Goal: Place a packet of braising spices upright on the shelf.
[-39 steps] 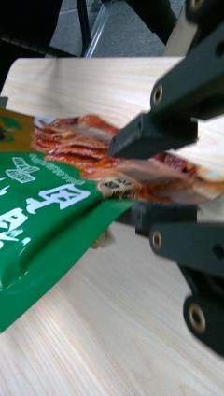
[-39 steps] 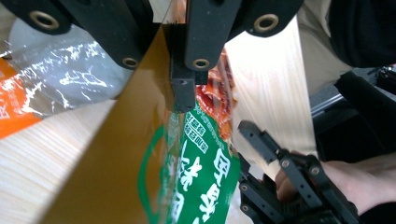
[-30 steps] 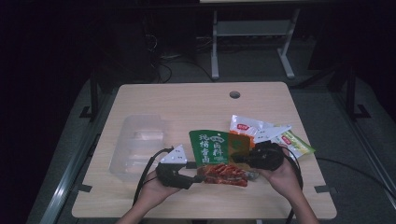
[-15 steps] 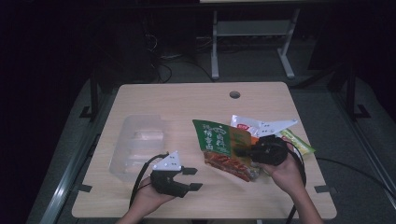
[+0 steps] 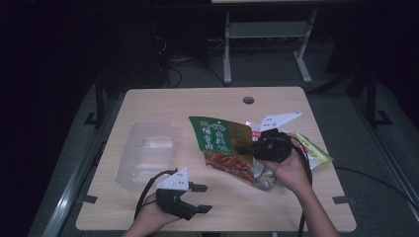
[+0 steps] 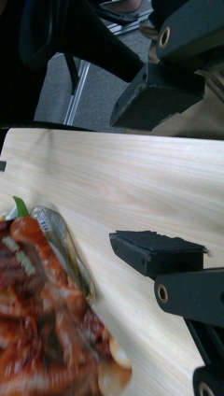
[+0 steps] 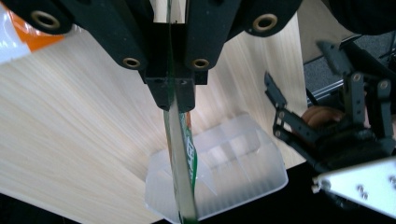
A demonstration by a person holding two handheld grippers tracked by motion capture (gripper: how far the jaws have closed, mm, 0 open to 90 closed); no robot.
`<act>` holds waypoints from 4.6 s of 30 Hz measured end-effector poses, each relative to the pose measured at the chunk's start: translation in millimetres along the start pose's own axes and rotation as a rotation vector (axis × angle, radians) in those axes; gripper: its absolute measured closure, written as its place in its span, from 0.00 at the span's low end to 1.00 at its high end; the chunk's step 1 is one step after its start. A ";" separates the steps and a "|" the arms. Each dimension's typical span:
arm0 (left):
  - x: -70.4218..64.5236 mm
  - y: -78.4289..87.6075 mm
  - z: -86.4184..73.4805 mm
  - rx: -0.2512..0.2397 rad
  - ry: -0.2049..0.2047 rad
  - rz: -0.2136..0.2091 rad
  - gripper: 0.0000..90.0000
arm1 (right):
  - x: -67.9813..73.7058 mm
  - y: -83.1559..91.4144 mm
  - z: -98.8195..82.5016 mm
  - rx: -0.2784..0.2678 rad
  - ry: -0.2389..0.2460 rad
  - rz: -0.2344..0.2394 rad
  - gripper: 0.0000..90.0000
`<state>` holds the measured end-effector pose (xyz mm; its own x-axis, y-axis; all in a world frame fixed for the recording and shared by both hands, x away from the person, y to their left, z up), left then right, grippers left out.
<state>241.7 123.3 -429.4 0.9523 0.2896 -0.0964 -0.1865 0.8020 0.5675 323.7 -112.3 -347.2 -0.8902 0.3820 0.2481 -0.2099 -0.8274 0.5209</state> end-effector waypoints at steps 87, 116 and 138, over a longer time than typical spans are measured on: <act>-10.9 9.9 -16.4 -0.008 -0.040 -0.019 0.32 | -30.2 -225.1 145.7 -0.037 0.061 0.128 1.00; -7.5 7.2 -15.1 -0.012 -0.025 -0.007 0.30 | -57.3 -223.4 113.2 0.000 0.005 0.106 0.79; -1.5 7.4 -16.0 -0.007 -0.006 0.017 0.27 | -58.6 -156.9 83.8 0.029 -0.017 0.100 0.64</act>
<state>235.0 137.2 -438.1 0.9504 0.3002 -0.0816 -0.2044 0.8003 0.5636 442.8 29.7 -375.0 -0.8989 0.3051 0.3143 -0.1081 -0.8498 0.5159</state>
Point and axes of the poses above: each handheld gripper's, and its own axes: y roughly backward along the jaws, z roughly out of its top, x roughly to its left, the point moved 4 cm from there along -y, roughly forward along the jaws, and after that the axes turned 5 degrees about z, right-handed, at the moved point
